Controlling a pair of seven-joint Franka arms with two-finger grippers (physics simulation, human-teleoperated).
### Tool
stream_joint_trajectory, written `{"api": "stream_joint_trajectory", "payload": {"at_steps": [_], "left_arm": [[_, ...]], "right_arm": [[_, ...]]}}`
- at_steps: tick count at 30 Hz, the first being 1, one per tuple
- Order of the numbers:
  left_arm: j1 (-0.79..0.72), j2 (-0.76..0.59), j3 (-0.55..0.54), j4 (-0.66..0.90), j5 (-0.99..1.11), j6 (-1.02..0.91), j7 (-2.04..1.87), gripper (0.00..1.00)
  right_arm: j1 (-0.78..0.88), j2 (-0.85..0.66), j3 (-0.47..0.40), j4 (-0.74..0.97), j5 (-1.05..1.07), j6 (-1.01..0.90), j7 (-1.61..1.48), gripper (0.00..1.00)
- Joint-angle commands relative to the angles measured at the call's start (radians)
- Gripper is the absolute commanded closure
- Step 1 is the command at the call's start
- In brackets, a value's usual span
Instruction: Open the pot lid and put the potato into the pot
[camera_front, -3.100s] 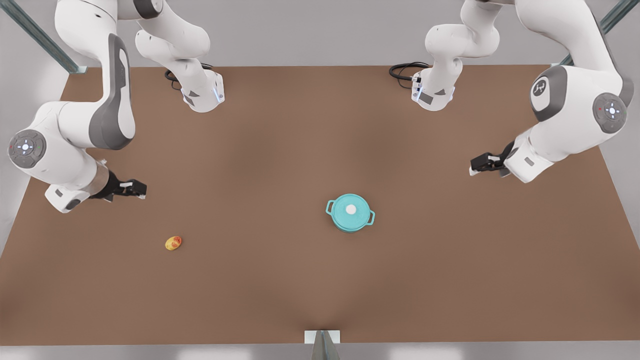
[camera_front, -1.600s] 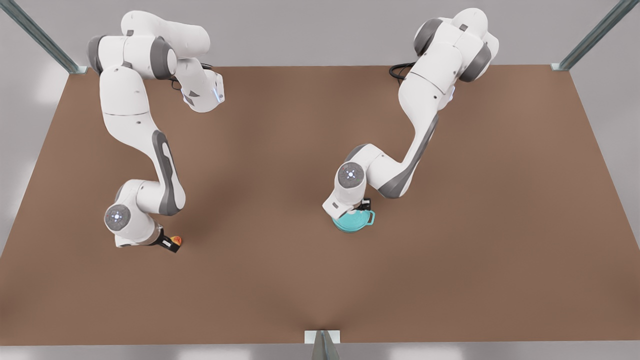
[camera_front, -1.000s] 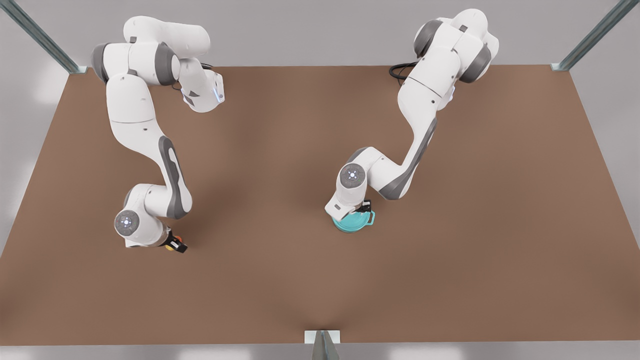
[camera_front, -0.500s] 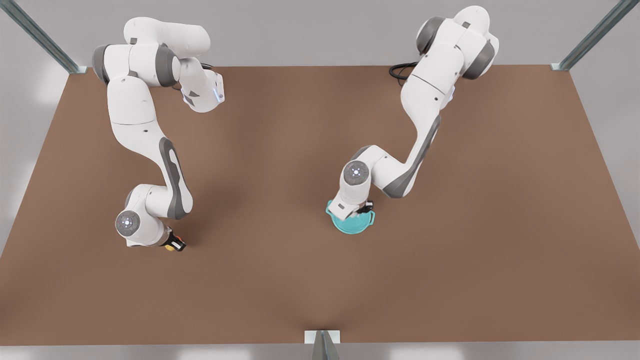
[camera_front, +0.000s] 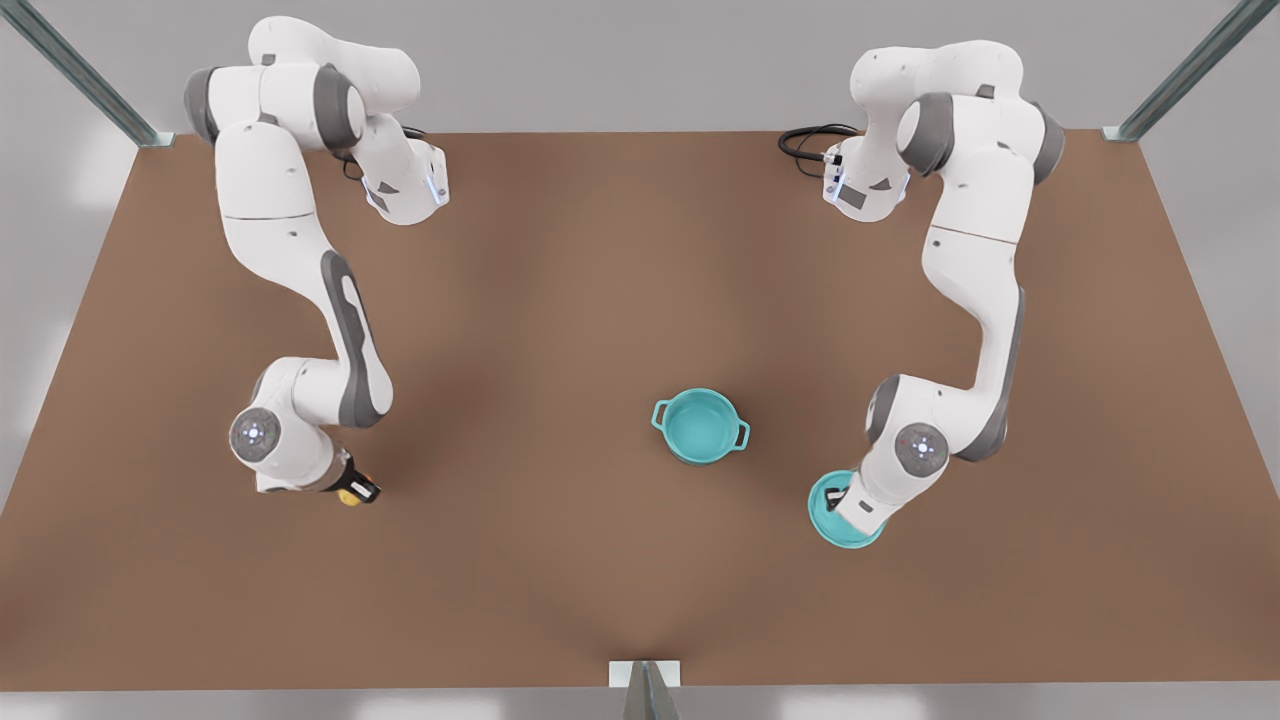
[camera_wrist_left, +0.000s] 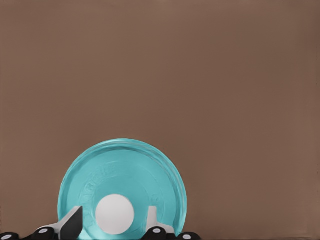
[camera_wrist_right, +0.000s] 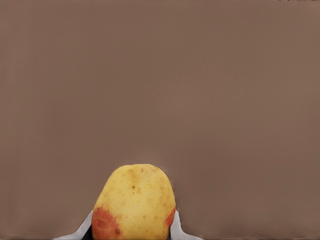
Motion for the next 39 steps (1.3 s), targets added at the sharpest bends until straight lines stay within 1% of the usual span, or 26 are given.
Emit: {"api": "stream_joint_trajectory", "payload": {"at_steps": [1,2,3,4,5,6,7,8,9,10,12,13,14,15,17,18,19,20,23,27,31,34,39], "left_arm": [[-0.001,-0.013,0.0,0.074,0.011,-0.092,0.444,0.0],[-0.001,-0.017,0.002,0.149,0.01,-0.221,0.432,0.0],[-0.008,-0.098,-0.037,0.227,-0.003,-0.433,0.127,0.0],[0.004,-0.244,-0.07,0.226,-0.039,-0.713,0.119,0.0],[0.035,-0.37,-0.054,0.217,-0.105,-0.902,0.274,0.0],[0.099,-0.459,-0.04,0.117,-0.105,-0.915,0.318,0.0],[0.137,-0.491,-0.037,0.103,-0.107,-0.924,0.506,0.0],[0.188,-0.491,-0.031,0.094,-0.2,-0.93,0.53,0.0],[0.2,-0.49,-0.037,0.096,-0.25,-0.895,0.487,0.0],[0.193,-0.49,-0.044,0.1,-0.247,-0.852,0.294,0.0],[0.196,-0.514,-0.041,0.091,-0.245,-0.945,0.301,0.0],[0.196,-0.64,-0.043,-0.085,-0.247,-0.789,0.304,0.0],[0.182,-0.677,-0.058,-0.151,-0.236,-0.712,0.298,0.0],[0.18,-0.654,-0.06,-0.133,-0.234,-0.689,0.298,0.0],[0.177,-0.609,-0.061,-0.102,-0.23,-0.64,0.297,0.0],[0.174,-0.609,-0.061,-0.101,-0.23,-0.625,0.298,0.0],[0.174,-0.602,-0.063,-0.089,-0.239,-0.623,0.292,0.0],[0.156,-0.567,-0.064,-0.047,-0.233,-0.621,0.294,0.0],[0.15,-0.55,-0.064,-0.029,-0.228,-0.623,0.292,0.0],[0.186,-0.548,-0.055,-0.03,-0.248,-0.623,0.298,0.0],[0.186,-0.543,-0.057,-0.03,-0.25,-0.621,0.295,0.0],[0.185,-0.542,-0.057,-0.032,-0.248,-0.623,0.294,0.0],[0.186,-0.542,-0.057,-0.035,-0.248,-0.623,0.295,0.0]], "right_arm": [[0.032,-0.028,0.0,-0.001,-0.008,-0.077,0.13,0.51],[0.053,-0.044,0.0,0.001,-0.008,-0.092,0.16,0.51],[0.081,-0.064,0.001,-0.001,-0.008,-0.106,0.201,0.51],[0.104,-0.073,0.0,0.001,-0.008,-0.121,0.23,0.51],[0.128,-0.087,0.0,-0.001,-0.008,-0.124,0.256,0.51],[0.156,-0.1,0.001,-0.001,0.023,-0.138,0.27,0.51],[0.183,-0.113,0.001,-0.001,0.027,-0.152,0.311,0.51],[0.211,-0.12,0.001,-0.001,0.029,-0.155,0.347,0.51],[0.24,-0.124,0.001,0.001,0.029,-0.161,0.381,0.51],[0.269,-0.134,0.001,0.001,0.029,-0.177,0.407,0.51],[0.326,-0.139,0.001,0.001,0.029,-0.183,0.466,0.51],[0.358,-0.139,0.001,0.002,0.029,-0.183,0.496,0.51],[0.394,-0.139,0.003,0.005,0.038,-0.183,0.535,0.51],[0.437,-0.137,0.005,0.017,0.087,-0.184,0.549,0.51],[0.493,-0.131,0.003,0.054,0.093,-0.184,0.628,0.51],[0.515,-0.119,0.003,0.077,0.093,-0.184,0.657,0.51],[0.53,-0.094,0.003,0.125,0.095,-0.206,0.687,0.51],[0.541,-0.071,0.001,0.166,0.095,-0.218,0.716,0.51],[0.552,-0.005,0.003,0.29,0.115,-0.264,0.764,0.51],[0.592,0.085,0.003,0.405,0.113,-0.266,0.842,0.51],[0.634,0.151,0.003,0.496,0.159,-0.258,0.871,0.51],[0.659,0.217,0.005,0.577,0.185,-0.224,0.875,0.51],[0.673,0.292,0.015,0.625,0.187,-0.121,0.875,0.5]]}}
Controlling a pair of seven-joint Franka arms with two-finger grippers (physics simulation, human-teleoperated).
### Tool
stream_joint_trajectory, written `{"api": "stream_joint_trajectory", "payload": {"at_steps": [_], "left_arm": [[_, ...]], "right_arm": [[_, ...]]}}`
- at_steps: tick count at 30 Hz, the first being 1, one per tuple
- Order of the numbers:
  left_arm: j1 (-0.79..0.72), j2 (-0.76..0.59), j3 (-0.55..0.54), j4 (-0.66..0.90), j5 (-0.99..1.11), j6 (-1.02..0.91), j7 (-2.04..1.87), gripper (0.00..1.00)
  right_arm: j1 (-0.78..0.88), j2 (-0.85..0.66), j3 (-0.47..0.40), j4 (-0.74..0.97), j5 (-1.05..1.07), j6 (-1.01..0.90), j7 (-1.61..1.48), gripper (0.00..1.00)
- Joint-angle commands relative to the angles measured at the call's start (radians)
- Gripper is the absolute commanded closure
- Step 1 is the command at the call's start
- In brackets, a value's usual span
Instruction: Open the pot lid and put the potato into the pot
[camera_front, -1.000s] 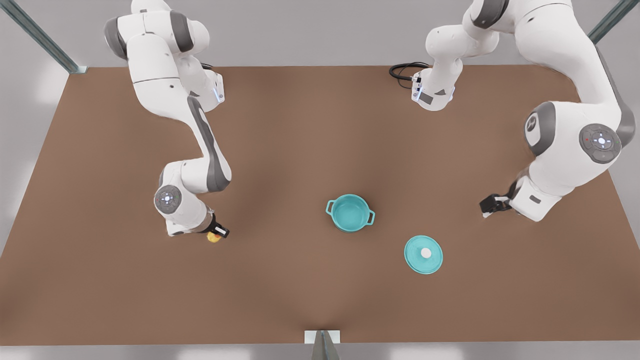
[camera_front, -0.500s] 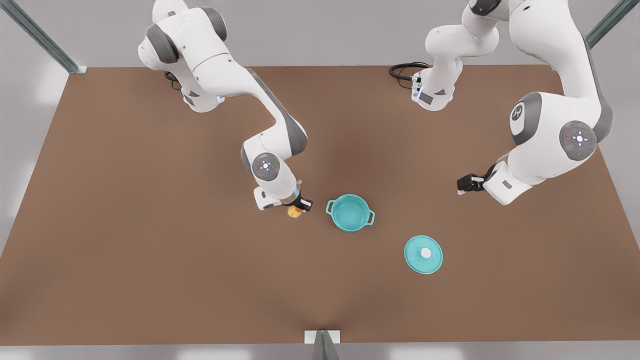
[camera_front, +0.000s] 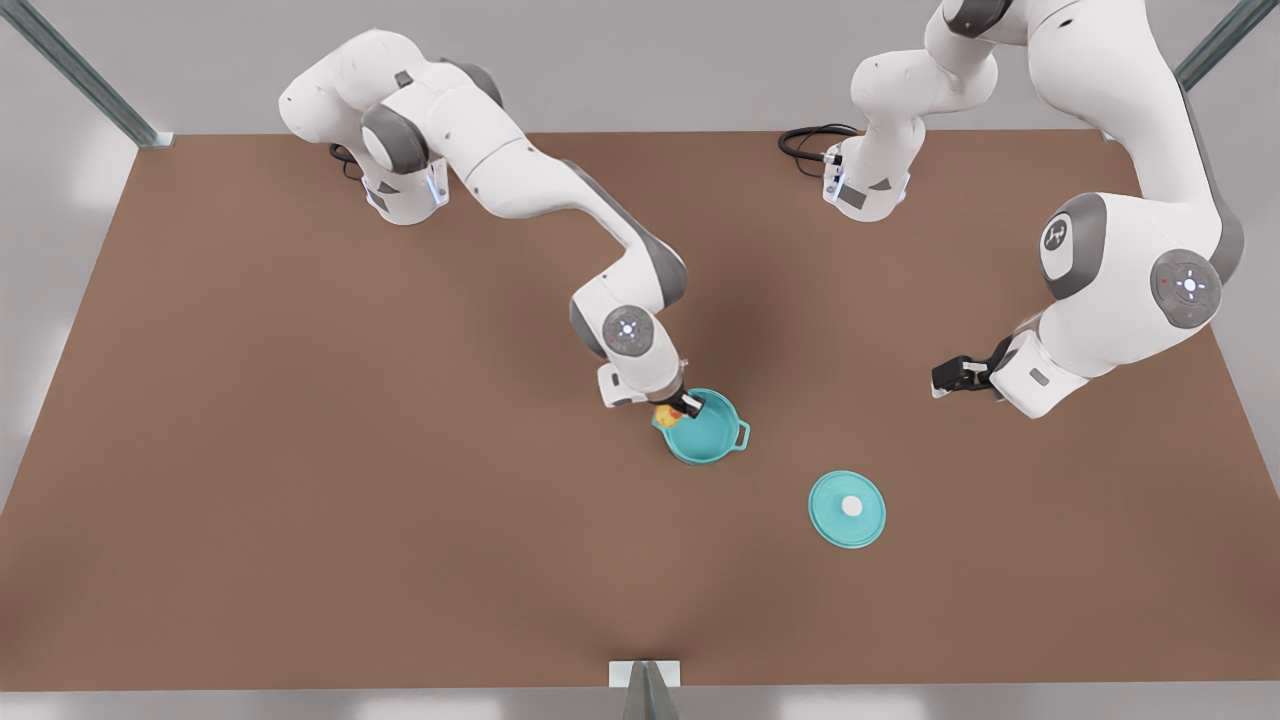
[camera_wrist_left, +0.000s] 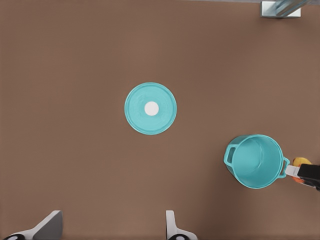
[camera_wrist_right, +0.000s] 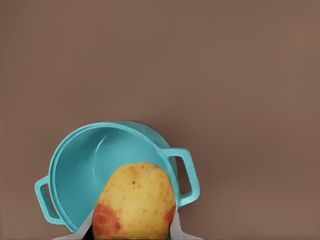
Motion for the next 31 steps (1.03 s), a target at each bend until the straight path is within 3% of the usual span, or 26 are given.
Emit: {"api": "stream_joint_trajectory", "payload": {"at_steps": [1,14,15,19,20,21,23,24,27,31], "left_arm": [[0.0,-0.001,0.0,0.0,0.001,0.001,0.025,0.0],[0.0,0.0,0.0,0.0,0.002,0.001,0.025,0.0],[0.0,0.0,0.0,0.0,0.002,0.001,0.025,0.0],[0.0,0.0,0.0,-0.002,0.002,0.001,0.025,0.0],[0.0,0.0,0.0,-0.002,0.002,0.001,0.025,0.0],[0.0,0.0,0.0,-0.002,0.002,0.001,0.025,0.0],[0.0,0.0,0.0,-0.002,0.002,0.001,0.025,0.0],[0.0,0.0,0.0,-0.002,0.002,0.001,0.025,0.0],[0.0,0.0,0.0,-0.002,0.002,0.001,0.025,0.0],[0.0,0.0,0.0,-0.002,0.002,0.001,0.025,0.0]], "right_arm": [[0.001,0.03,0.005,0.023,0.003,0.094,0.217,0.5],[0.03,0.096,0.009,0.066,0.003,0.151,0.244,0.46],[0.03,0.096,0.011,0.066,0.003,0.151,0.233,0.02],[0.028,0.079,0.0,0.063,-0.005,0.135,0.207,0.0],[-0.001,0.015,-0.028,0.054,-0.045,0.03,0.141,0.0],[-0.09,-0.051,-0.029,0.056,-0.075,-0.196,-0.005,0.0],[-0.352,-0.233,-0.031,-0.019,-0.216,-0.524,-0.443,0.0],[-0.461,-0.345,-0.031,-0.166,-0.319,-0.52,-0.668,0.0],[-0.691,-0.448,-0.032,-0.299,-0.371,-0.51,-1.111,0.0],[-0.714,-0.473,-0.028,-0.334,-0.371,-0.501,-1.126,0.0]]}}
